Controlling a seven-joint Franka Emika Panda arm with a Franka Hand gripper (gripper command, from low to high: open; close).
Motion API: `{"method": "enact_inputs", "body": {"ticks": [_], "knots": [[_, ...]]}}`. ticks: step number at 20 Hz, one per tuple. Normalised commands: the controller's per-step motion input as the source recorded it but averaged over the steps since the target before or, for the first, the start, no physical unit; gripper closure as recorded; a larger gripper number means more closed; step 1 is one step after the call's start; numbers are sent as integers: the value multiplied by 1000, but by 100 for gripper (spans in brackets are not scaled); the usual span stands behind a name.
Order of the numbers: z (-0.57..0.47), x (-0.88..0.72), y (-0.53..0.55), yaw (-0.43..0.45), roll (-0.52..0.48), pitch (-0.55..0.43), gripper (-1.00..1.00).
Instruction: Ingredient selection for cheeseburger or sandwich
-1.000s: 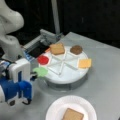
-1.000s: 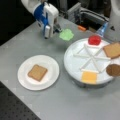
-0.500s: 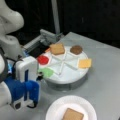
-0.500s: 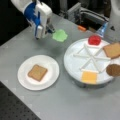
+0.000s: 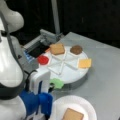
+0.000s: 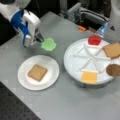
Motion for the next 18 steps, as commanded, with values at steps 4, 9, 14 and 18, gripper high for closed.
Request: {"method": "enact_inputs", "body": {"ticks": [4,9,14,18], "knots": [[-78,558,-242,307,122,131,100],[-66,570,-176,274,8,134,100],[-51,569,-154,241,-133,126,100],[-47,509,-165,232,-188,156,100]]}}
